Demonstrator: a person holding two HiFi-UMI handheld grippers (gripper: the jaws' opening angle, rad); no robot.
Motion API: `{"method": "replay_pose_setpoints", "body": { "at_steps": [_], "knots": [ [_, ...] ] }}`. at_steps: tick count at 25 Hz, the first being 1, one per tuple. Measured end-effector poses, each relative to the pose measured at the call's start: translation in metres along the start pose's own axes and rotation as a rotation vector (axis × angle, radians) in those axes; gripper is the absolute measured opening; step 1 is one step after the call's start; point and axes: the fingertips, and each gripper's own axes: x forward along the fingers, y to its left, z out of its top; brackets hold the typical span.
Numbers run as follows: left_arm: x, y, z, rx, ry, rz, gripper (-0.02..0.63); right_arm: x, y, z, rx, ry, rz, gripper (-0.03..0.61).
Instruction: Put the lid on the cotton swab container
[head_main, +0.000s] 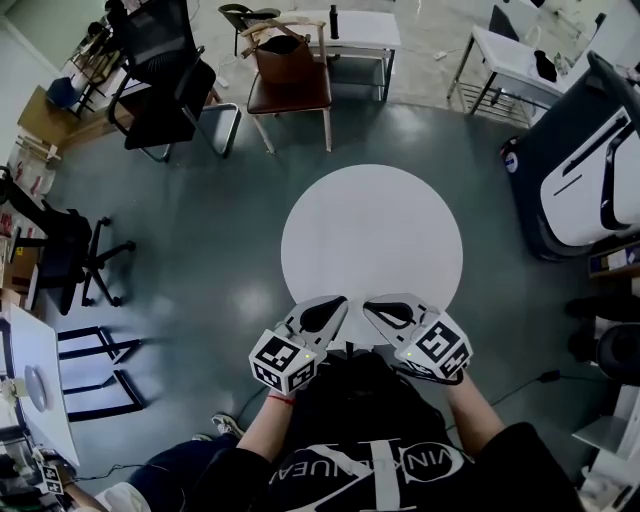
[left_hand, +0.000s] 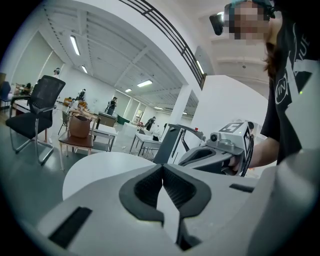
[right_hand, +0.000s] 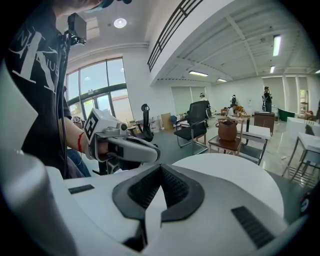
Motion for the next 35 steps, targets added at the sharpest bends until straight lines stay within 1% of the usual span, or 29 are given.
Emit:
{"method": "replay_pose_setpoints", "body": {
  "at_steps": [5, 17, 22, 28, 32, 35],
  "knots": [
    [-0.008, -0.001, 0.009, 0.023, -0.018, -0.006, 0.009, -0.001, 0.002, 0.012, -0.015, -0.022, -0.006, 0.003],
    [-0.024, 0.006, 0.023, 0.06, -0.039, 0.013, 0.008, -0.011, 0.005, 0.019, -0.034, -0.022, -0.009, 0.003],
    [-0.027, 0.01, 0.029, 0.064, -0.052, 0.014, 0.008, -0.015, 0.004, 0.018, -0.033, -0.015, -0.007, 0.003],
    [-0.035, 0.022, 0.032, 0.058, -0.07, 0.047, 0.008, -0.014, 0.003, 0.016, -0.048, 0.003, -0.016, 0.003],
    [-0.039, 0.031, 0.034, 0.062, -0.084, 0.077, 0.009, -0.013, -0.005, 0.016, -0.047, -0.003, -0.061, 0.003],
    [-0.04, 0.039, 0.035, 0.072, -0.088, 0.104, 0.008, -0.013, -0.017, 0.016, -0.076, 0.011, -0.143, 0.003]
  ]
}}
